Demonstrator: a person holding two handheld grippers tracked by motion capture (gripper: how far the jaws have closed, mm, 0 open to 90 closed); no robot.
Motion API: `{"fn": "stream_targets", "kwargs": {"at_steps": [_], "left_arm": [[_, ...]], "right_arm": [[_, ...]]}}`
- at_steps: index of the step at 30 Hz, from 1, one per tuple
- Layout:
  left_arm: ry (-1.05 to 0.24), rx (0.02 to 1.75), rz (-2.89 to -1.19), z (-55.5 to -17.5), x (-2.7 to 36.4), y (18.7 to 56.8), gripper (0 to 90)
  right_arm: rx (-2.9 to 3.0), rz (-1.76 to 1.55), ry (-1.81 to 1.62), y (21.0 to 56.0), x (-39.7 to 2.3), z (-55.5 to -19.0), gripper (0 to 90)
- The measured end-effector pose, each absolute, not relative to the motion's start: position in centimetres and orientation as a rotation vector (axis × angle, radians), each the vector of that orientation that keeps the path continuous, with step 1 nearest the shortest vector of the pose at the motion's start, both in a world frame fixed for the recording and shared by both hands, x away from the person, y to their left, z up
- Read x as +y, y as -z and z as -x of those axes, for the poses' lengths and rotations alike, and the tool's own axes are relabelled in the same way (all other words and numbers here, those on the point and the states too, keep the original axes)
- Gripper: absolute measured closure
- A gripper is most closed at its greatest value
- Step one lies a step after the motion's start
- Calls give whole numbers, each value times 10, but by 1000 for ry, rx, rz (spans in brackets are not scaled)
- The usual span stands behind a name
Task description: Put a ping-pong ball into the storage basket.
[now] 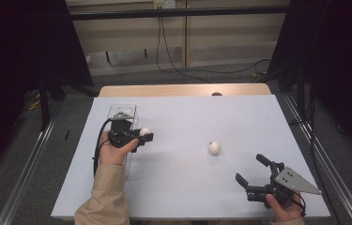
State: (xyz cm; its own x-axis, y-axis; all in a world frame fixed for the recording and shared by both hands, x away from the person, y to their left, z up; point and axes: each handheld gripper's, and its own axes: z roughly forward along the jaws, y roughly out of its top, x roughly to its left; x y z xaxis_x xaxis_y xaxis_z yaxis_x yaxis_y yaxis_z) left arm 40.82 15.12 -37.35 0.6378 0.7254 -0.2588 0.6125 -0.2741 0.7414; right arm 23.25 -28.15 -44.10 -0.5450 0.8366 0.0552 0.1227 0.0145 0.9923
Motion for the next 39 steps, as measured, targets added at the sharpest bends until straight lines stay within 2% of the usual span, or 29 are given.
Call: {"fn": "stream_targets", "kwargs": {"at_steps": [39], "left_arm": [[-189, 1072, -1965, -410, 164, 372, 509]], "right_arm": [[1715, -986, -1583, 441, -282, -233, 14]]}}
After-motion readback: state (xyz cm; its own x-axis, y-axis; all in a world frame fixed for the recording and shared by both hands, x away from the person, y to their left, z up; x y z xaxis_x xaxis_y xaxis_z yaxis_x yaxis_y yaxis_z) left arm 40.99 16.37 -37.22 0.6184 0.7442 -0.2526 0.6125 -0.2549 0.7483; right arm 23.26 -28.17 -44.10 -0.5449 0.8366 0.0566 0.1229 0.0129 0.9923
